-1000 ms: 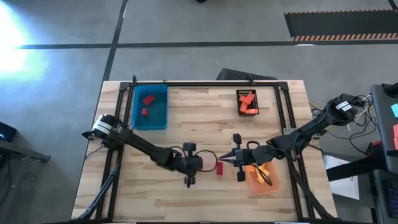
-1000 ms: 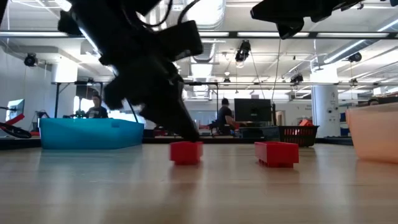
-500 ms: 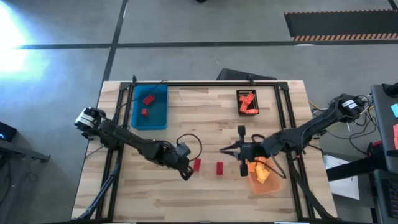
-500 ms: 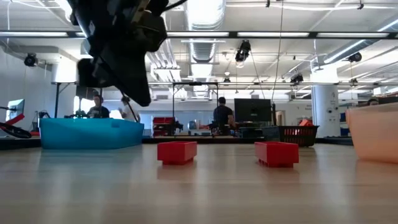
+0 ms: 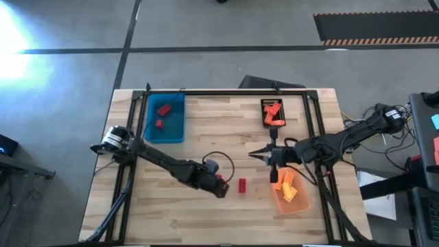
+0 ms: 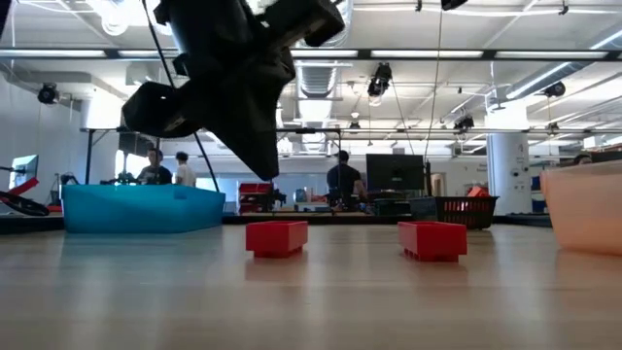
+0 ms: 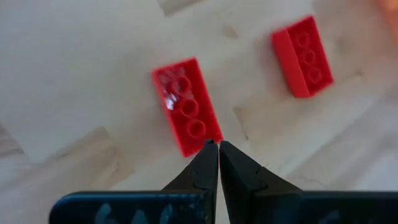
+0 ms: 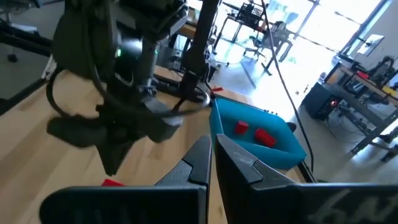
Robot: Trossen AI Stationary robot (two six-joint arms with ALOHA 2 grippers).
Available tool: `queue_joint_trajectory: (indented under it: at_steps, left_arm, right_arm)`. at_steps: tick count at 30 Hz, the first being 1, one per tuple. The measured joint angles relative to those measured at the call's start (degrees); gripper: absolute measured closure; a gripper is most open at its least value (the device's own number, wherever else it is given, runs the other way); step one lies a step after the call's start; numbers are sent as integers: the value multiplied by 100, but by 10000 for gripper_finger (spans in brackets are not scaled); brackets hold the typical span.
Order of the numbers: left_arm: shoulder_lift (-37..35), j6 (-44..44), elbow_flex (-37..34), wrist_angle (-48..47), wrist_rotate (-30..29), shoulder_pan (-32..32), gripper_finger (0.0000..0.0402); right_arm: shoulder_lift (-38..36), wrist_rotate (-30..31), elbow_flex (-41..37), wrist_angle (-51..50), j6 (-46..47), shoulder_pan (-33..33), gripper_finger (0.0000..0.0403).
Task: Sort & place blocks by color
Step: Put the red game piece into the blue bin
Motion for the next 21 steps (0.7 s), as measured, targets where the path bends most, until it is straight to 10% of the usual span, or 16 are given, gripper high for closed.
queue_joint_trajectory:
  at_steps: [10,21]
  left_arm:
    - [338,244,357,-311,20,49,385]
    - [338,575,268,-293,-585,71,220]
  right_arm:
    - [-71,-2,-20,-47,-223,-1,390]
    - [-99,-2,-20,-43,-271,-1,390]
